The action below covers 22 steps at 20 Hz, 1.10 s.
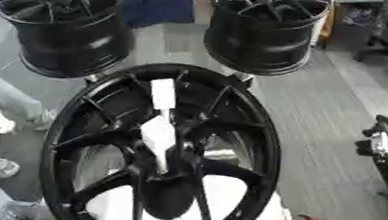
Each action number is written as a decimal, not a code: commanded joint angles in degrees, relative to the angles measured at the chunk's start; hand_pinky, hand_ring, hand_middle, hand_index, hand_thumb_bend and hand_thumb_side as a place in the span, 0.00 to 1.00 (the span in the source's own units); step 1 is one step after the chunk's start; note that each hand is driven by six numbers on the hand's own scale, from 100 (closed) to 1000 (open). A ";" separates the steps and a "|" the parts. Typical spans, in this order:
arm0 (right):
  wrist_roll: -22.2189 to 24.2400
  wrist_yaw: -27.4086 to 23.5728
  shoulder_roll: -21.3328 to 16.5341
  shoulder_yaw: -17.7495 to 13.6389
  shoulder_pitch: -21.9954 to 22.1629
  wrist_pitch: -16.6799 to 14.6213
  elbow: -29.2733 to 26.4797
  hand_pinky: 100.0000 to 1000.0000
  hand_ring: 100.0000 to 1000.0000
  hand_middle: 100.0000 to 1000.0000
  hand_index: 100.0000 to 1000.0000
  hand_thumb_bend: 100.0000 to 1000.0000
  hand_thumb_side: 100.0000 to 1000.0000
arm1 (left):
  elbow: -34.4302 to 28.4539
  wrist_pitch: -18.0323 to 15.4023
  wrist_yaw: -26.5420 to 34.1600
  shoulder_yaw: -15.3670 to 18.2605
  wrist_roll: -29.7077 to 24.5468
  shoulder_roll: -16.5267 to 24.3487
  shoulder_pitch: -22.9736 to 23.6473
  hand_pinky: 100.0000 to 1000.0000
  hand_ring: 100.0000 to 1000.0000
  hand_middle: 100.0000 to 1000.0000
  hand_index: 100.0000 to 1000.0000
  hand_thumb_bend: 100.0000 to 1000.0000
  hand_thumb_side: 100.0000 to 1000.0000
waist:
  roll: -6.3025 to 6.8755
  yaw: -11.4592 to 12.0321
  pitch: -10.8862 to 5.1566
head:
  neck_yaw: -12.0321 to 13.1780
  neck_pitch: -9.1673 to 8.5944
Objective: Pull the pin out of the wheel hub.
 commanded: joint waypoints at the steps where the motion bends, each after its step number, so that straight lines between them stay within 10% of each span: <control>1: -0.23 0.21 -0.41 -0.33 -0.39 0.05 -0.77 0.53 0.52 0.54 0.78 0.00 0.51 | 6.61 2.42 -6.02 3.73 6.07 -0.35 0.33 0.63 0.48 0.84 0.91 0.33 0.61 | -0.09 0.18 -0.38 | -0.30 -0.14; 7: -0.16 0.22 -0.12 -0.30 -0.45 0.11 -0.85 0.53 0.52 0.54 0.78 0.00 0.51 | 12.99 5.91 -9.23 5.49 19.96 -3.24 1.87 0.61 0.48 0.86 0.92 0.26 0.71 | -0.72 0.36 -0.35 | -0.26 -0.14; 12: -0.20 0.27 -0.14 -0.38 -0.54 0.12 -0.89 0.53 0.52 0.54 0.78 0.00 0.51 | 11.25 5.55 -4.19 7.12 23.29 -5.05 3.84 0.59 0.47 0.76 0.88 0.00 0.60 | -0.84 0.49 -0.41 | -0.26 -0.14; 22: -0.40 -0.02 0.67 -0.47 -0.95 0.06 -0.99 0.53 0.52 0.54 0.78 0.00 0.51 | -17.66 8.70 18.45 13.61 33.19 -20.81 13.49 0.52 0.46 0.62 0.79 0.00 0.57 | -1.64 0.68 0.50 | -0.42 -0.14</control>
